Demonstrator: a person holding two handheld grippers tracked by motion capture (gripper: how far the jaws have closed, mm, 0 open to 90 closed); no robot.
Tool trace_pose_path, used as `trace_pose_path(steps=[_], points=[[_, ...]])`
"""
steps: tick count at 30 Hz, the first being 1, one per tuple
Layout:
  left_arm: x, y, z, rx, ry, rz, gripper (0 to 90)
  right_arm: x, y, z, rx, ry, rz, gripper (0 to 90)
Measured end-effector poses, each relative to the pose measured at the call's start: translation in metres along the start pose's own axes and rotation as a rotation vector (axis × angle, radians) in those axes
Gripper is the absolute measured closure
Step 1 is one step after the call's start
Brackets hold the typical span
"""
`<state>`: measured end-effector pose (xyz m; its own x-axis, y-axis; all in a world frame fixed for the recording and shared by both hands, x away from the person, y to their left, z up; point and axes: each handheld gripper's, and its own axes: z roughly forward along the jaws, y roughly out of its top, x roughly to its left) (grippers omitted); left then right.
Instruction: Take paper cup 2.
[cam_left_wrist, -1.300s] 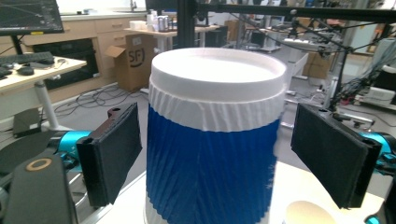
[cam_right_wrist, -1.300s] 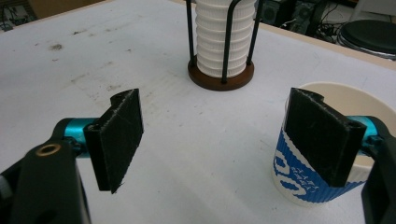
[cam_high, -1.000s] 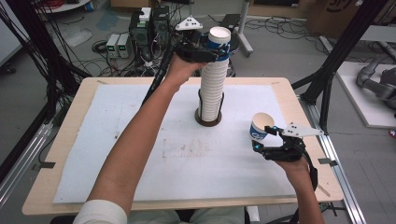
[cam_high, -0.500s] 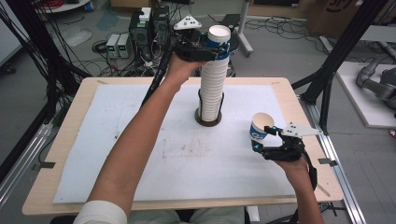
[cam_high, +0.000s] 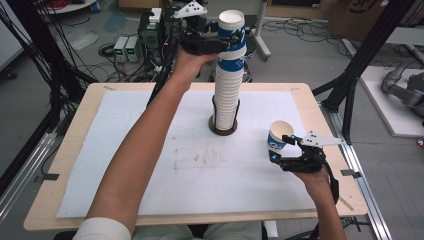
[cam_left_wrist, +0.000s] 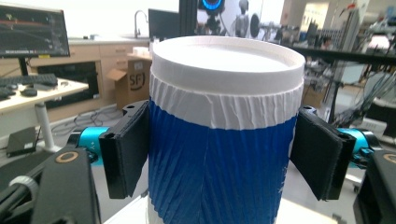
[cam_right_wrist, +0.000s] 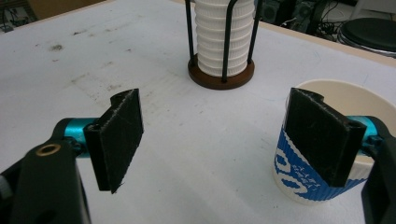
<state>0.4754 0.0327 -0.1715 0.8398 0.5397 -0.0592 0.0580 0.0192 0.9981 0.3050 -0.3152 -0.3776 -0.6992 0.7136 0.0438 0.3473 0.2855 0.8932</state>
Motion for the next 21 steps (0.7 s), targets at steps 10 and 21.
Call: trace_pose_path(steps=[10,21], points=[[-0.001,0.018,-0.029,-0.049,-0.01,0.014,26.2,0.002,0.001,0.003,0.002,0.005,0.001,20.1],[-0.002,0.026,-0.066,-0.074,-0.031,0.028,26.6,0.005,0.002,0.008,0.011,0.017,-0.005,20.2]])
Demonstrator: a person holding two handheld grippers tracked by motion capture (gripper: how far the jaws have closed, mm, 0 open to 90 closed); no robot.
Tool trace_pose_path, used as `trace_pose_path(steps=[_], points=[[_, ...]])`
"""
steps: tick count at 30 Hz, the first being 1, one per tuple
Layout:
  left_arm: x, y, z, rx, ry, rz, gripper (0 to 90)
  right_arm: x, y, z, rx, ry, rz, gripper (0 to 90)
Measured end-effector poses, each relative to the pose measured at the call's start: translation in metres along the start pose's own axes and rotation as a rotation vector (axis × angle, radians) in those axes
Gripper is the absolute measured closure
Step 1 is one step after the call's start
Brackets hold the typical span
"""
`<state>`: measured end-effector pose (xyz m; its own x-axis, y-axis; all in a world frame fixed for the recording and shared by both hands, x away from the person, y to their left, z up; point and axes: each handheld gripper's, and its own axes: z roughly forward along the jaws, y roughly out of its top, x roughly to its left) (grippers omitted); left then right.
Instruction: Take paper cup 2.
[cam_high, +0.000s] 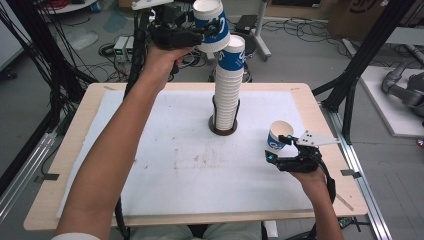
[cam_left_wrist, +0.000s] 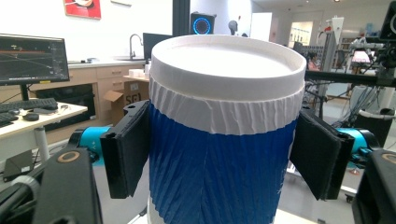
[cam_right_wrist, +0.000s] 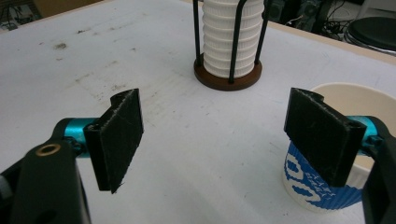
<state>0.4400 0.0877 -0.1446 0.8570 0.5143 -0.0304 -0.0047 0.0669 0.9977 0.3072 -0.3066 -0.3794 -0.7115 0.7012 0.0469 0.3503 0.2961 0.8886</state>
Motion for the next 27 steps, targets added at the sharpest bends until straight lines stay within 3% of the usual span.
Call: trace_pose_path(steps=[12,18,27], points=[[-0.003,-0.033,-0.047,0.06,-0.021,0.038,26.5,0.005,0.001,0.005,-0.011,0.01,-0.008,20.2],[-0.012,-0.063,-0.066,0.085,-0.057,0.055,26.5,0.007,0.002,0.01,-0.014,0.024,-0.006,20.2],[-0.02,-0.104,-0.089,0.094,-0.083,0.037,26.5,0.01,0.003,0.016,-0.01,0.035,-0.014,20.2]])
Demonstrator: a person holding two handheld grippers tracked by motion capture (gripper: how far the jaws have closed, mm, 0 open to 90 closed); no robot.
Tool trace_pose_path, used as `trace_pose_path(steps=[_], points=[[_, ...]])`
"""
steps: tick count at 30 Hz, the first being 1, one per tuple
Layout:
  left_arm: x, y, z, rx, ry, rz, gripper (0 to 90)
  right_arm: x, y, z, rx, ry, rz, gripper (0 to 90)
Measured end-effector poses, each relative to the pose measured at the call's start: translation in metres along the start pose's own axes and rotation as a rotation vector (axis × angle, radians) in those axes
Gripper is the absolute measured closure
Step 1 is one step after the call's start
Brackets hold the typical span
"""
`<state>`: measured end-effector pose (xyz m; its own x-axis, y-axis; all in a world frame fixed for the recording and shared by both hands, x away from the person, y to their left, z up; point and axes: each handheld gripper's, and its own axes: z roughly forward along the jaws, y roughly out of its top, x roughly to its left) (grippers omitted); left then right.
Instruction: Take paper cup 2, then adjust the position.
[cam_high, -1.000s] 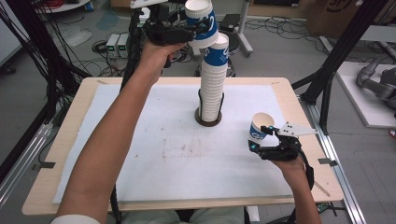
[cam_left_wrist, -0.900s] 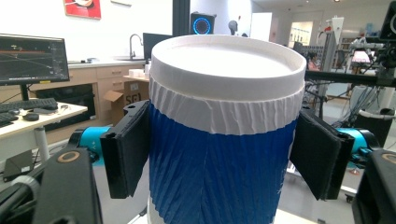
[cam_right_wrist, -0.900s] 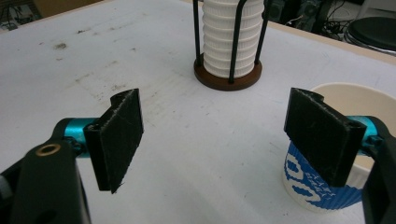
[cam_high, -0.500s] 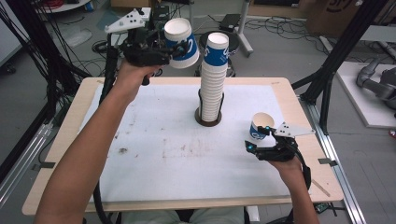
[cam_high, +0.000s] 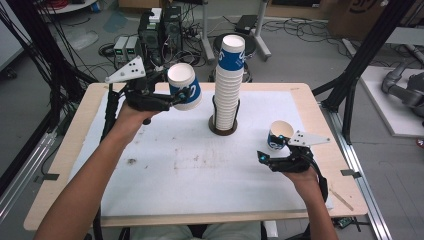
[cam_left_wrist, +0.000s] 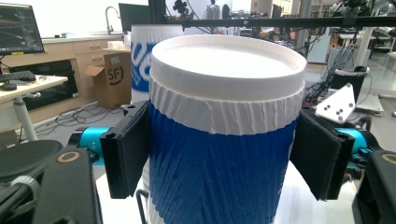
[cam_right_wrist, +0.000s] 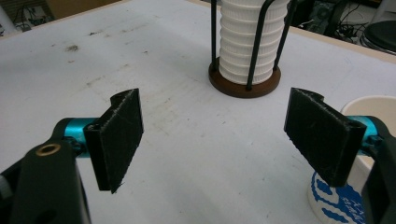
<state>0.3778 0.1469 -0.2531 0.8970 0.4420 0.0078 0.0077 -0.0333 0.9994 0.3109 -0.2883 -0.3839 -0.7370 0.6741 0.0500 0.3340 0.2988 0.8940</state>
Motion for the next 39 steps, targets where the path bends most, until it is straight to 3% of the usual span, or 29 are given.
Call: trace_pose_path(steps=[23,28,39], points=[[-0.017,-0.068,-0.026,0.052,0.011,-0.007,26.5,0.009,0.002,0.019,0.005,0.042,-0.025,20.1],[-0.019,-0.076,-0.028,0.063,-0.004,-0.006,26.5,0.01,0.002,0.017,-0.004,0.048,-0.022,20.1],[-0.03,-0.096,-0.03,0.08,-0.047,-0.002,26.5,0.02,0.007,0.028,-0.026,0.126,-0.044,20.2]])
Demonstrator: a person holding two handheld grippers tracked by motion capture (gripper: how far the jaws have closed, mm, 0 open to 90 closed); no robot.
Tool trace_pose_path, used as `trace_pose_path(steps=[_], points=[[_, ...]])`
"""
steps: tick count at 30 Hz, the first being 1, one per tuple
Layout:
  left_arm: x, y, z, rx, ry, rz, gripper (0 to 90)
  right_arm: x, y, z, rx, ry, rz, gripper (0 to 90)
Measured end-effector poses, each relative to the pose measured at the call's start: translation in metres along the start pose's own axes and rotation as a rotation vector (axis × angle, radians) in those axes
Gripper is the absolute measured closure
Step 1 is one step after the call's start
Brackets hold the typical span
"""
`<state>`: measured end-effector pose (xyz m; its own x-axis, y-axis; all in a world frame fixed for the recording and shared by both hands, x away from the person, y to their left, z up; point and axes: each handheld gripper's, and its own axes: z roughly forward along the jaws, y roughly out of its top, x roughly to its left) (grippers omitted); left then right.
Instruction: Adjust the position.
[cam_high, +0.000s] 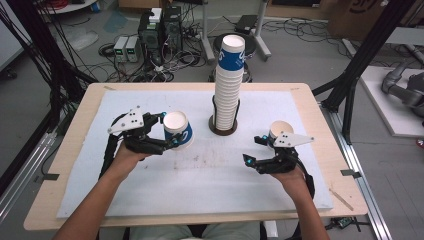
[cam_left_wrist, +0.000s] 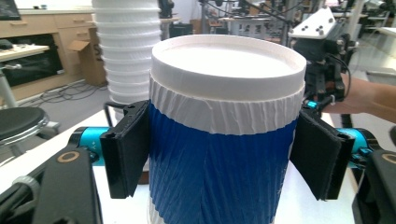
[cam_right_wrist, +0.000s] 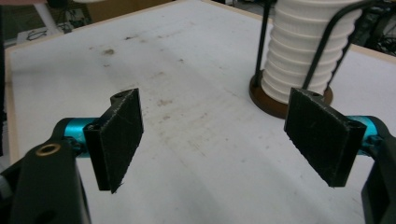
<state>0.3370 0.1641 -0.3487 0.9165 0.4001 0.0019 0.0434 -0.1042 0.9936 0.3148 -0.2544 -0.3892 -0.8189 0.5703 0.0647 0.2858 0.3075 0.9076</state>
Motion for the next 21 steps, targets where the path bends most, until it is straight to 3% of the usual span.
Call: trace_pose_path(steps=[1,8,10,15,21], points=[[-0.001,-0.002,0.0,-0.002,-0.008,-0.001,26.5,0.002,0.001,0.001,-0.006,0.012,0.0,20.2],[-0.01,-0.009,0.0,-0.003,-0.055,-0.001,26.5,0.011,0.005,0.016,-0.04,0.096,-0.115,19.5],[-0.011,-0.011,0.001,-0.001,-0.067,-0.006,26.5,0.014,0.007,0.021,-0.039,0.121,-0.121,19.0],[-0.014,-0.016,0.006,0.008,-0.115,-0.015,26.5,0.021,0.013,0.036,-0.04,0.18,-0.077,16.6],[-0.018,-0.023,0.017,0.02,-0.181,-0.029,26.8,0.029,0.02,0.052,-0.027,0.251,-0.098,16.5]])
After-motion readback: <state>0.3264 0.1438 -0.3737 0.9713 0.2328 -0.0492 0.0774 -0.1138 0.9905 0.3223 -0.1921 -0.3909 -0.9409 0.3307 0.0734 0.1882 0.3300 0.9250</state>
